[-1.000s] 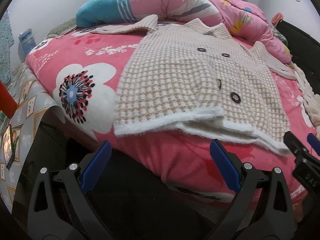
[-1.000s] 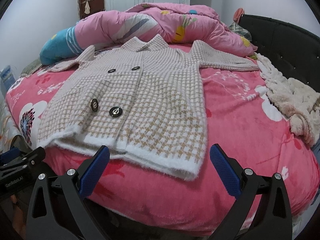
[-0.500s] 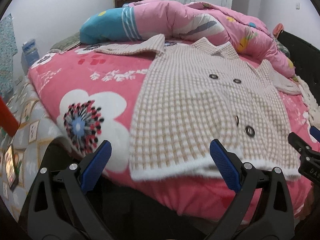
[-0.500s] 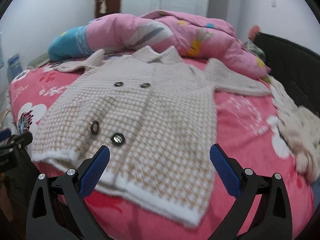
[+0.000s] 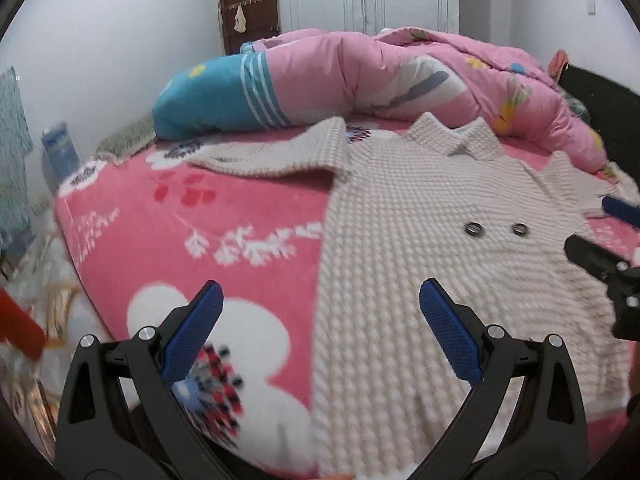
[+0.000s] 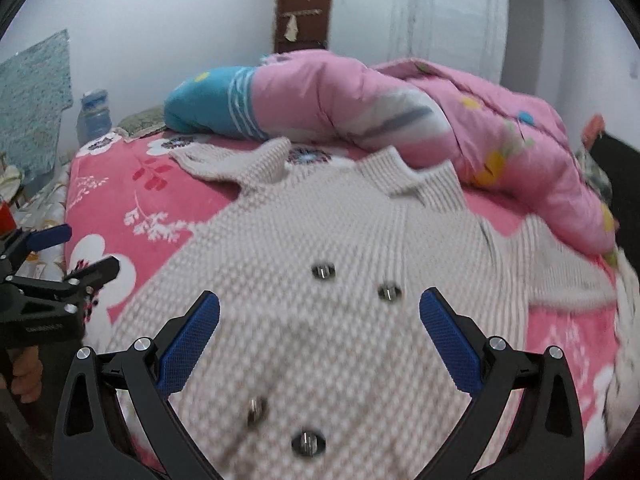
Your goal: Fold large clothes
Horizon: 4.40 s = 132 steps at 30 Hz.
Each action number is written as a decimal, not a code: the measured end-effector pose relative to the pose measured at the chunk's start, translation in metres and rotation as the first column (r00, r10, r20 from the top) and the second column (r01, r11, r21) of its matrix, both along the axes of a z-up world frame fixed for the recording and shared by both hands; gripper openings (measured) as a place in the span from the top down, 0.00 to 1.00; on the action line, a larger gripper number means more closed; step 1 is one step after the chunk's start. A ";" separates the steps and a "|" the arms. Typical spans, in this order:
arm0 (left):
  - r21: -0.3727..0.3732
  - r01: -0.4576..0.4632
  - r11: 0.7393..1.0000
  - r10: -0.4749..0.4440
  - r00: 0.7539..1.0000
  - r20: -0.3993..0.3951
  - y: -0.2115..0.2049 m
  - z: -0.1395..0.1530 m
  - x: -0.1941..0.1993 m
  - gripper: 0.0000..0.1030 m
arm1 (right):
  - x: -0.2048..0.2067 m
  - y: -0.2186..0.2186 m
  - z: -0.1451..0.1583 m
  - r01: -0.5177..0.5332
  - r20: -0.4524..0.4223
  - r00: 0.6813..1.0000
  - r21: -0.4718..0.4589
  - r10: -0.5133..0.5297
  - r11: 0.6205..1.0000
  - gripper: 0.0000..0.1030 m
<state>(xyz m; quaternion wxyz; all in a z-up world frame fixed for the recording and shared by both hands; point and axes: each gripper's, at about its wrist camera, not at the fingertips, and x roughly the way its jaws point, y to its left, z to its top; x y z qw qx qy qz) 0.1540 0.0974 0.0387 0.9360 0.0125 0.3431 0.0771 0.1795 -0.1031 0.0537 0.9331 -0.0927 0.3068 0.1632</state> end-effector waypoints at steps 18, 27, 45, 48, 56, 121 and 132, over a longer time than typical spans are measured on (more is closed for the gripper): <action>-0.163 -0.055 0.985 0.013 0.969 -0.248 0.084 -0.105 0.111 0.07 | 0.112 0.069 -0.119 -0.051 -0.311 0.950 -0.131 0.008 0.990 0.05; -0.113 -0.051 0.992 0.018 0.961 -0.275 0.077 -0.104 0.121 0.07 | 0.103 0.078 -0.122 -0.031 -0.305 0.952 -0.180 -0.026 0.983 0.05; -0.145 -0.212 0.967 0.203 0.977 -0.070 0.183 -0.029 0.199 0.07 | 0.121 0.089 -0.074 -0.102 -0.165 0.982 -0.046 0.093 0.994 0.05; -0.188 -0.284 0.940 0.279 0.959 -0.051 0.223 -0.026 0.230 0.07 | 0.126 0.087 -0.071 -0.102 -0.164 0.981 0.005 0.102 0.995 0.05; -0.303 -0.401 0.864 0.364 0.915 -0.173 0.290 -0.063 0.316 0.29 | 0.121 0.082 -0.075 -0.134 -0.158 0.976 0.103 0.149 0.986 0.05; -0.223 0.002 0.975 -0.046 0.980 -0.191 0.030 -0.089 0.149 0.13 | 0.206 -0.046 -0.121 0.277 -0.676 0.723 0.470 0.140 0.838 0.45; -0.255 -0.006 0.967 -0.042 0.983 -0.180 0.036 -0.095 0.150 0.13 | 0.214 -0.025 -0.029 0.151 -0.398 0.917 0.302 -0.020 0.941 0.92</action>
